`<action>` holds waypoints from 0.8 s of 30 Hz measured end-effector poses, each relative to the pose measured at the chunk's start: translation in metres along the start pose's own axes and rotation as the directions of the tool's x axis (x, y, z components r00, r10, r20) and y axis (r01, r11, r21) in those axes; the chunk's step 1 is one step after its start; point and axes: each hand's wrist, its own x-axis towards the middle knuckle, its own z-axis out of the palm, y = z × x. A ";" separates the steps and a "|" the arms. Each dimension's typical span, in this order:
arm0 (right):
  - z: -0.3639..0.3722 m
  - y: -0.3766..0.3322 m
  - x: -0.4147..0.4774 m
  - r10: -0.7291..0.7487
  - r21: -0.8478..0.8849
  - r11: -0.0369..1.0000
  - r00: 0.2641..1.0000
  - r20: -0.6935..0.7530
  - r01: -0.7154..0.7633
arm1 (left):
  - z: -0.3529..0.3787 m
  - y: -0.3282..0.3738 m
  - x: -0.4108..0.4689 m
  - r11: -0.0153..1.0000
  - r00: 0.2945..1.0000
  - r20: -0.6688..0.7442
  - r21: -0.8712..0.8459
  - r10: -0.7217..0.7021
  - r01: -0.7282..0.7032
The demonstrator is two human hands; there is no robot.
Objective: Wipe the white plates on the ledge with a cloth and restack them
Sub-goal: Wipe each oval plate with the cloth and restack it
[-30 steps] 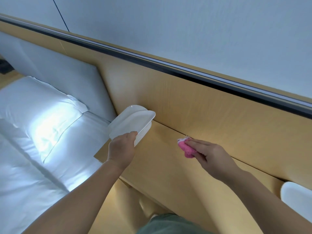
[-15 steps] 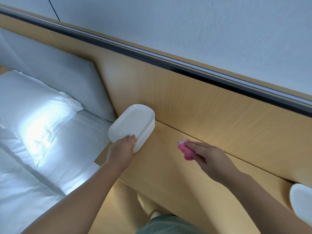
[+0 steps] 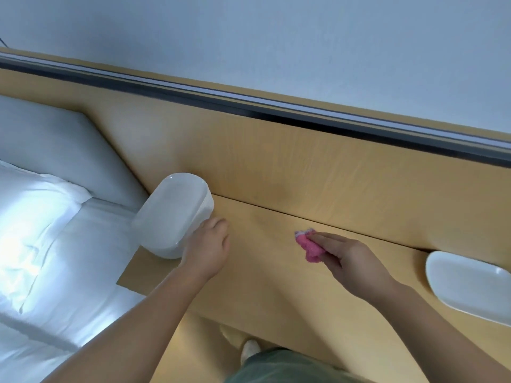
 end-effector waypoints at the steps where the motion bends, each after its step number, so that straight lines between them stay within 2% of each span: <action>1: -0.007 0.006 -0.011 0.027 -0.004 1.000 0.999 -0.020 -0.027 | 0.006 0.018 0.005 0.999 0.998 0.030 -0.007 0.050 -0.050; 6: -0.046 0.038 -0.084 0.190 0.031 0.982 0.971 -0.144 -0.187 | 0.056 0.127 0.018 0.979 0.962 0.191 -0.095 0.193 -0.178; 12: -0.089 0.069 -0.180 0.408 0.096 0.913 0.881 -0.240 -0.397 | 0.118 0.250 0.011 0.915 0.890 0.275 -0.287 0.363 -0.284; 18: -0.120 0.105 -0.248 0.471 0.096 0.881 0.838 -0.277 -0.463 | 0.168 0.337 0.010 0.913 0.868 0.328 -0.298 0.372 -0.279; 24: -0.150 0.129 -0.270 0.448 0.063 0.891 0.852 -0.272 -0.449 | 0.196 0.387 0.022 0.955 0.880 0.405 -0.255 0.248 -0.152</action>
